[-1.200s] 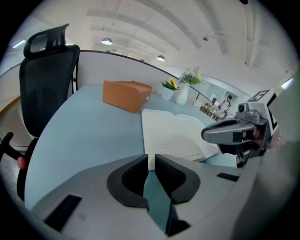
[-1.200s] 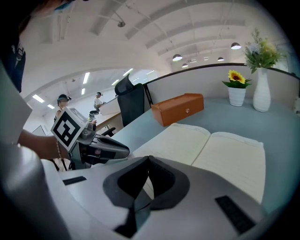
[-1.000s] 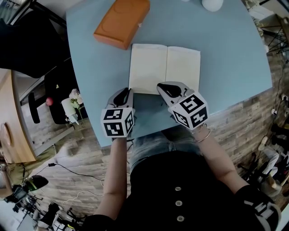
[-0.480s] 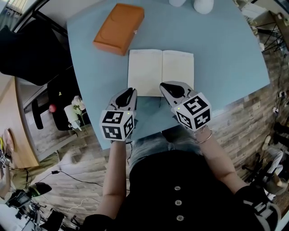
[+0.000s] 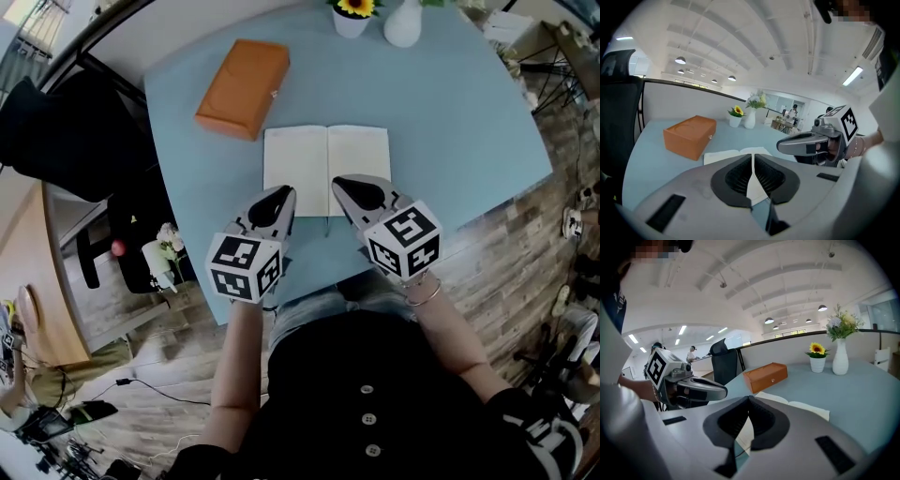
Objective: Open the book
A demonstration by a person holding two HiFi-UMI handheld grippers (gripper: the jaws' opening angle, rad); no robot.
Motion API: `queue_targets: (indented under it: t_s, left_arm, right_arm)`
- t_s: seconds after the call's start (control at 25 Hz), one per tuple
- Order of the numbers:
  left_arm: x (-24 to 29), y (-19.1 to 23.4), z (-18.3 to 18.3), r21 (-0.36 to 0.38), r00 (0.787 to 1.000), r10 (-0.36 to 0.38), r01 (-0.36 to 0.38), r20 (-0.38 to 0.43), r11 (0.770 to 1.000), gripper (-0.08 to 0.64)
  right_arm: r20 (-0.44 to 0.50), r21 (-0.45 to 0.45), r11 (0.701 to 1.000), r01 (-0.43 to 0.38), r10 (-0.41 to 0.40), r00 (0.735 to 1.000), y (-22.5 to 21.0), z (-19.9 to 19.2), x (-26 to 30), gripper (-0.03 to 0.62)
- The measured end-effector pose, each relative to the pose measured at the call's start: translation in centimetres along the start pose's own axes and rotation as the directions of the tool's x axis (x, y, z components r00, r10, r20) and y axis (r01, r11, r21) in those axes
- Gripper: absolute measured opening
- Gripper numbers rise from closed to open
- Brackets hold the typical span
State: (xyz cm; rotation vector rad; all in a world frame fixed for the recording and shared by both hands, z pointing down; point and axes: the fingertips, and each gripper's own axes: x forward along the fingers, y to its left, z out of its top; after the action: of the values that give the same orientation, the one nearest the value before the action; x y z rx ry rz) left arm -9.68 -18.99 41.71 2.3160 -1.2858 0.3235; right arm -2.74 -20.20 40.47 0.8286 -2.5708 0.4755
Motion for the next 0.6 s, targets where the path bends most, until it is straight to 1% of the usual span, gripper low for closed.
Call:
queue_targets:
  t_s: [0.12,0.36,0.52,0.6]
  left_arm:
    - [0.1,-1.2,1.3,0.043,0.999,-0.031,0.031,0.009,0.999,0.025]
    - [0.2,-3.3,3.5,0.106,0.996,-0.08,0.075,0.037,0.992,0.013]
    - [0.3,-5.4,4.4,0.107,0.987,-0.144,0.136,0.074,0.985,0.012]
    - [0.3,-6.0,4.4,0.121,0.987,-0.14,0.13,0.081,0.984,0.012]
  right_arm:
    - [0.031,-0.008,1.0,0.006,-0.005,1.0,0.0,1.2,-0.8,0.002]
    - [0.105,-0.013,1.0,0.002,0.0,0.994,0.5,3.4,-1.9,0.002]
    - [0.15,-0.016,1.0,-0.006,0.009,0.989,0.9,4.2,-2.9,0.002]
    - [0.165,-0.016,1.0,-0.006,0.008,0.986,1.0,4.4,-3.5,0.002]
